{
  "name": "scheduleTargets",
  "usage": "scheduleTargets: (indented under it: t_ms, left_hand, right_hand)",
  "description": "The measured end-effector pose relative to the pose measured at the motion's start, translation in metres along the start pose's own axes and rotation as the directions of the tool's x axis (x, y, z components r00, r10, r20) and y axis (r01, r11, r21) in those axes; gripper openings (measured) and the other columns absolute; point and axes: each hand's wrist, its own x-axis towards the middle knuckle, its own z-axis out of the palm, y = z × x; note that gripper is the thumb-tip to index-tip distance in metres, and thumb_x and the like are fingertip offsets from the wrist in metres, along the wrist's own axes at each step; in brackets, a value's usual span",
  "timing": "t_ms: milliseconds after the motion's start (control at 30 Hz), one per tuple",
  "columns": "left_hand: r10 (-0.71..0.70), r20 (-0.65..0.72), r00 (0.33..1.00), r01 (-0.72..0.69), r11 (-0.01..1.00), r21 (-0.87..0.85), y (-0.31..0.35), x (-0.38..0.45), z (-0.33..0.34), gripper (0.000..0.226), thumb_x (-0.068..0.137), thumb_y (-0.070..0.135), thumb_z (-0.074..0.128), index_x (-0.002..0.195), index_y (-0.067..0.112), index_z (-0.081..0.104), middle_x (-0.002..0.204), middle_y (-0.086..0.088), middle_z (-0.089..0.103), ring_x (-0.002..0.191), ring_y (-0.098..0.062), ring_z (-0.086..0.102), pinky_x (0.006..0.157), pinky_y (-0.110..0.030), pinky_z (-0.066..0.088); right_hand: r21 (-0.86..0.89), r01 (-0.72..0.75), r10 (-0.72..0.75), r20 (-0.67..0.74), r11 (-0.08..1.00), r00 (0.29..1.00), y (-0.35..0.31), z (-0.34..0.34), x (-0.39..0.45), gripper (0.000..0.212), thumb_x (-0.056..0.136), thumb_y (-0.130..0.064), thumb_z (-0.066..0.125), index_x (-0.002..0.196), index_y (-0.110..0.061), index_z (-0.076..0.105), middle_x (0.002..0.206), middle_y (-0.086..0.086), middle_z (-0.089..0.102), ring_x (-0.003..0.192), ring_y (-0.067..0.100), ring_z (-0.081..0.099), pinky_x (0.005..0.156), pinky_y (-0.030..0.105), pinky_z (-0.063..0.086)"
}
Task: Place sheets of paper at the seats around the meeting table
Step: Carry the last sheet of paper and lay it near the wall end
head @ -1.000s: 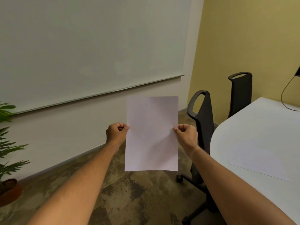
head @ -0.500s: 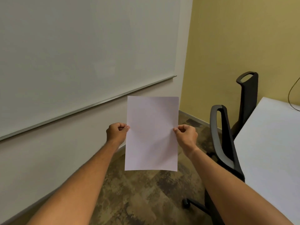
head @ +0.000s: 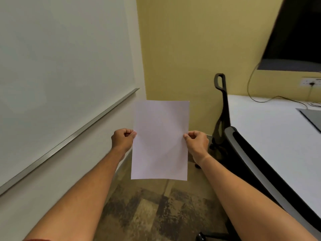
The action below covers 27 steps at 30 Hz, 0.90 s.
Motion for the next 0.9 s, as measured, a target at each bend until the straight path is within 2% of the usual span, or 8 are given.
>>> scheduleTargets:
  t_ms: [133,467,600,733,900]
  left_hand:
    - [0.028,0.123,0.992,-0.027,1.000,-0.005,0.011,0.069,0.039,0.012,0.089,0.012,0.070,0.098,0.005,0.071,0.099,-0.011,0.071,0.096,-0.028,0.068,0.094,-0.044,0.055]
    - [0.144,0.356,0.923,-0.152,0.988,-0.007,0.052,0.210,0.211,0.007,0.090,0.015,0.069,0.091,0.008,0.072,0.097,-0.012,0.073,0.089,-0.025,0.067,0.088,-0.039,0.057]
    - [0.197,0.456,0.868,-0.208,0.978,-0.027,0.088,0.249,0.286,0.006,0.090,0.014,0.069,0.087,0.009,0.071,0.094,-0.012,0.073,0.083,-0.022,0.066,0.084,-0.038,0.058]
    - [0.245,0.542,0.804,-0.258,0.965,-0.053,0.124,0.277,0.354,0.010,0.090,0.014,0.068,0.092,0.005,0.073,0.094,-0.012,0.073,0.088,-0.026,0.068,0.088,-0.041,0.057]
    - [0.312,0.627,0.714,-0.294,0.946,-0.136,0.167,0.298,0.437,0.009,0.089,0.015,0.068,0.082,0.012,0.071,0.087,-0.007,0.072,0.074,-0.016,0.062,0.079,-0.034,0.056]
  right_hand:
    - [0.017,-0.031,0.033,-0.113,0.999,0.993,-0.005,0.013,0.044,0.007,0.090,-0.020,0.069,0.088,-0.014,0.070,0.091,0.002,0.068,0.092,0.019,0.065,0.089,0.037,0.056]
    - [0.058,-0.071,0.088,-0.388,0.996,0.918,0.025,0.005,0.201,0.019,0.090,-0.019,0.069,0.073,-0.027,0.063,0.080,-0.009,0.064,0.077,0.002,0.059,0.068,0.018,0.046]
    - [0.086,-0.095,0.126,-0.510,0.992,0.851,0.030,-0.018,0.264,0.006,0.089,-0.018,0.068,0.084,-0.016,0.070,0.079,-0.006,0.066,0.078,0.012,0.064,0.075,0.025,0.053]
    - [0.108,-0.116,0.159,-0.637,0.987,0.754,0.026,-0.043,0.313,0.009,0.089,-0.016,0.068,0.080,-0.015,0.068,0.074,-0.008,0.063,0.072,0.012,0.062,0.075,0.025,0.052]
    - [0.140,-0.132,0.192,-0.740,0.981,0.645,0.028,-0.080,0.359,0.010,0.087,-0.014,0.068,0.078,-0.014,0.068,0.074,-0.005,0.065,0.075,0.017,0.065,0.077,0.027,0.053]
